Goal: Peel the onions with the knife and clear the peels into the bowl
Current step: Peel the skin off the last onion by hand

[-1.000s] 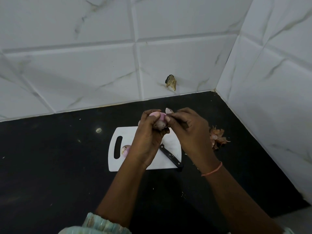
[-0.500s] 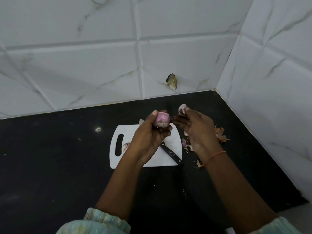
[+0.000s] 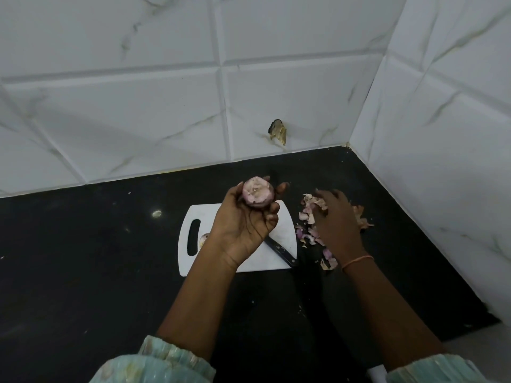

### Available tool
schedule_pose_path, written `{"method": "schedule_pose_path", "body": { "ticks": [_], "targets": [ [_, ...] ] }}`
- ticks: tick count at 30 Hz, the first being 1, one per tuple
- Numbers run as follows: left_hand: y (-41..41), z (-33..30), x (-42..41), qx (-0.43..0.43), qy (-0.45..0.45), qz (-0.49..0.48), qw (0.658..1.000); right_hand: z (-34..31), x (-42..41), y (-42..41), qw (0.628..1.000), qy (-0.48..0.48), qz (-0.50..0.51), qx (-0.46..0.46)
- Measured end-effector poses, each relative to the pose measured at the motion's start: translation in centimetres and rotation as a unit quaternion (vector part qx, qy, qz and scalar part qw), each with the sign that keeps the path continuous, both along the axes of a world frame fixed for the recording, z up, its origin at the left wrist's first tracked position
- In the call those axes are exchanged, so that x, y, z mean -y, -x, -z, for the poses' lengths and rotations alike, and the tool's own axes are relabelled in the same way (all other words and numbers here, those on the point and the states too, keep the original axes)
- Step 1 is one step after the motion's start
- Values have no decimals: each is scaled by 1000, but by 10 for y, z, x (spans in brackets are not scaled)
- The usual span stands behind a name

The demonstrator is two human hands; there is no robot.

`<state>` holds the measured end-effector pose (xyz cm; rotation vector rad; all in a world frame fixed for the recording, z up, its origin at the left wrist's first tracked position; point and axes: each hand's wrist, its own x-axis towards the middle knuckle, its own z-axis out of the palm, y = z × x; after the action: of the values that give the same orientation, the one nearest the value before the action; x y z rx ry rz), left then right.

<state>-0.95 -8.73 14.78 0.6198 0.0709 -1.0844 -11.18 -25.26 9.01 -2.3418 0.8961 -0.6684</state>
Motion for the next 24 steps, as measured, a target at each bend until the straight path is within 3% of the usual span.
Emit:
{"method": "schedule_pose_path", "body": {
  "ticks": [3,5,9,11,15,24],
  "targets": [
    [2,-3,-1,17,0,-27,999,-36,-32,-4,980,2,-56,189],
    [3,-2,-1,22,14,-45,999,-55,-53,-7,964,-23,-111,240],
    [5,0,-2,34,17,-62,997,-66,-76,-16,954,-86,-165,235],
    [4,2,-3,80,-10,-79,994,-65,-77,-17,949,-91,-157,258],
    [1,-1,-10,197,-46,-95,975,-69,-72,-17,944,3,-156,292],
    [3,-13,-16,269,-123,-107,949,-72,-73,-20,947,145,-198,207]
  ]
}}
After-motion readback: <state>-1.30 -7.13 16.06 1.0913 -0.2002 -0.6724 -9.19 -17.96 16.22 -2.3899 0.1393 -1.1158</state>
